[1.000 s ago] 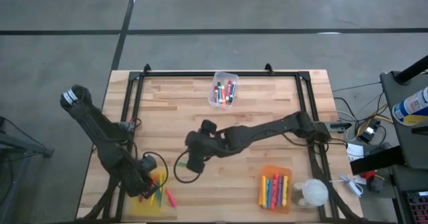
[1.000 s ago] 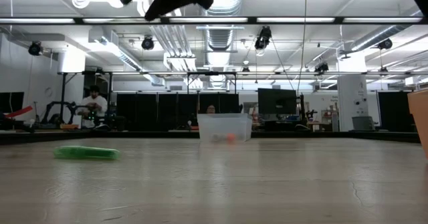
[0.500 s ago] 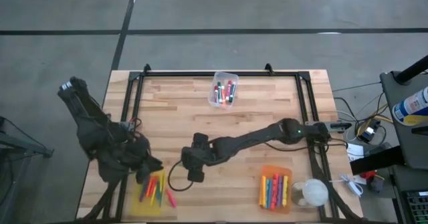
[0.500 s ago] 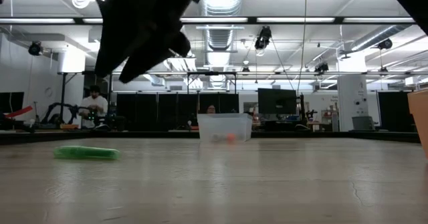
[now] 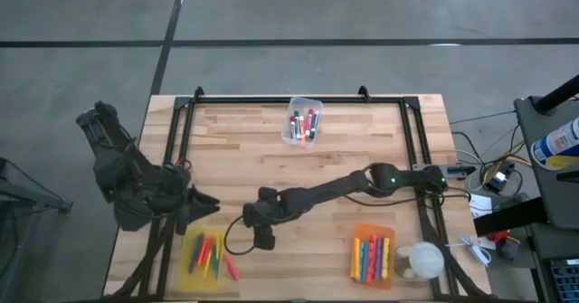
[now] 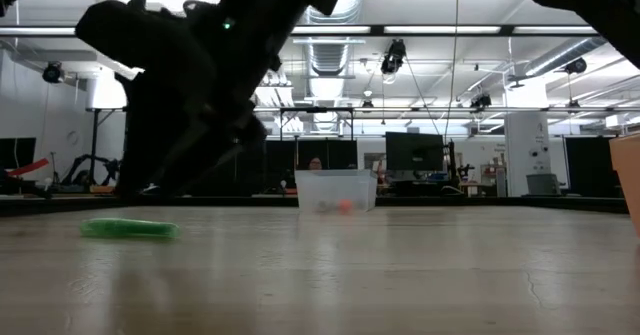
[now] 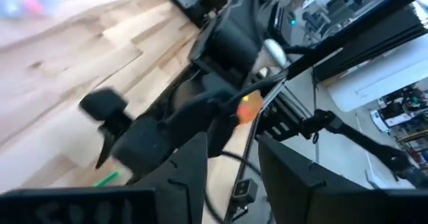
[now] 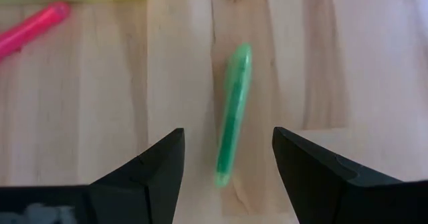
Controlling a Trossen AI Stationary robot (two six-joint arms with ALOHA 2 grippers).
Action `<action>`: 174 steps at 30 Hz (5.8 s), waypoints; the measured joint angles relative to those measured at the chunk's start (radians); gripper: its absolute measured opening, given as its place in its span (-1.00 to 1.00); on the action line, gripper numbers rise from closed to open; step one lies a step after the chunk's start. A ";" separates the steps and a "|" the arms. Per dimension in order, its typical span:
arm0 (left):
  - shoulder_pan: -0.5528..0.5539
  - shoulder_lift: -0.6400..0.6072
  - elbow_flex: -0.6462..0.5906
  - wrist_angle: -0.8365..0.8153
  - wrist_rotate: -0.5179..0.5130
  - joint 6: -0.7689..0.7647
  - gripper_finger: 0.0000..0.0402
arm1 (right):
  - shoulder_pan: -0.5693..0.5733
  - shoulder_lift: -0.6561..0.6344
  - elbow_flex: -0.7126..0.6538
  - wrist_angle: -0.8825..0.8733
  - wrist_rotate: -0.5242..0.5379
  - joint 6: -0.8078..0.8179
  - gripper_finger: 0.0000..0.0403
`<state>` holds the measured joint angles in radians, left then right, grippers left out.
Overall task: Pick & Place Markers
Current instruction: Put the green highlighter into the yellow bin
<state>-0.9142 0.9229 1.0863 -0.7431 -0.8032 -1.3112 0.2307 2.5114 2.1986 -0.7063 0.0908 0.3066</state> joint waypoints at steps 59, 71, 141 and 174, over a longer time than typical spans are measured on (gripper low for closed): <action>0.003 -0.031 0.000 0.188 0.005 0.612 -0.36 | 0.060 -0.269 0.157 -0.381 0.059 -0.011 -0.90; 0.014 0.030 -0.011 0.194 -0.106 0.693 -0.36 | 0.099 -0.338 0.155 -0.186 0.150 -0.020 -0.90; 0.037 -0.045 -0.011 0.163 0.325 0.299 -0.75 | 0.086 -0.346 0.147 -0.024 0.142 -0.082 0.00; 0.020 0.420 -0.170 -0.105 1.037 -0.127 -0.74 | 0.084 -0.345 -0.023 -0.020 0.140 0.086 -0.05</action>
<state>-0.8937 1.3427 0.9158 -0.8485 0.2336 -1.4377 0.3150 2.1666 2.1754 -0.7267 0.2310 0.3929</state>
